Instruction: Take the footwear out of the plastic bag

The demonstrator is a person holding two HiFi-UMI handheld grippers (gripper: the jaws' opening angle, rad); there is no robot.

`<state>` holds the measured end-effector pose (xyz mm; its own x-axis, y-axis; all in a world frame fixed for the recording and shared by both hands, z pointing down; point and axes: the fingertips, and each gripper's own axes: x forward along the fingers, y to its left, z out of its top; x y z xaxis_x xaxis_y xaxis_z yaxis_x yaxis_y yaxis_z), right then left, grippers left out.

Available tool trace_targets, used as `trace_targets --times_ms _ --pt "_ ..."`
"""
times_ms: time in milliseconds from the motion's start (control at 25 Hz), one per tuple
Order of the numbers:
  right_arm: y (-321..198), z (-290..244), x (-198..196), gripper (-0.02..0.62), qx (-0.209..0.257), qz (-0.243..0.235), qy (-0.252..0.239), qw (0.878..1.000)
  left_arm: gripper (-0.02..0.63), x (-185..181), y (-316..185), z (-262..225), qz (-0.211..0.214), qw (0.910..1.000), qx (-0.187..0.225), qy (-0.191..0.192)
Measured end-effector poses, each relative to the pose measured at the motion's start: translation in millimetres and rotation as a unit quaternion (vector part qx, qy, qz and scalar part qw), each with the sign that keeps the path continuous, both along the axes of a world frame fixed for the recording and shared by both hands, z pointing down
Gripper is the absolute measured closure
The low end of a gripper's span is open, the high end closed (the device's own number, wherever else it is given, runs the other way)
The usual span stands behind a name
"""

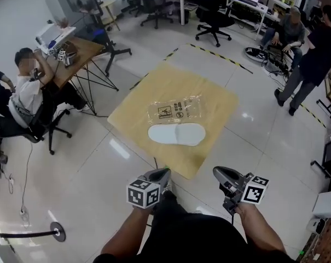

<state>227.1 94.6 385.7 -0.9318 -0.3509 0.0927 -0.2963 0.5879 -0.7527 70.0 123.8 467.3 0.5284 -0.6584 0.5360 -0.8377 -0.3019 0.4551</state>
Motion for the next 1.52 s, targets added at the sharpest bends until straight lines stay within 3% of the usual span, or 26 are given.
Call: trace_targets --times_ms 160,360,480,600,840,1200,1520 --pt "34.9 9.7 39.5 0.595 0.014 0.023 0.054 0.998 0.6 49.6 57.4 -12.4 0.006 0.9998 0.012 -0.014" --pt "63.1 4.2 56.2 0.595 0.087 0.025 0.136 0.987 0.6 58.3 88.5 -41.2 -0.021 0.9983 0.037 -0.041" --pt "77.5 -4.1 54.9 0.595 0.124 0.021 0.163 0.979 0.6 49.1 93.6 -55.6 -0.042 0.9967 0.049 -0.05" --pt "86.8 -3.5 49.8 0.595 0.123 0.02 0.169 0.978 0.6 41.3 95.7 -65.8 -0.048 0.9953 0.062 -0.056" --pt "93.2 -0.5 23.4 0.595 0.112 0.041 0.175 0.977 0.599 20.0 103.2 -77.9 -0.025 0.994 0.082 -0.068" --pt "100.3 -0.8 -28.8 0.595 0.122 0.086 0.194 0.97 0.6 -50.4 100.3 -76.7 0.012 0.9939 0.083 -0.072" --pt "111.1 1.3 -48.3 0.595 0.106 0.107 0.213 0.966 0.599 -84.2 89.9 -79.6 0.023 0.9937 0.092 -0.059"
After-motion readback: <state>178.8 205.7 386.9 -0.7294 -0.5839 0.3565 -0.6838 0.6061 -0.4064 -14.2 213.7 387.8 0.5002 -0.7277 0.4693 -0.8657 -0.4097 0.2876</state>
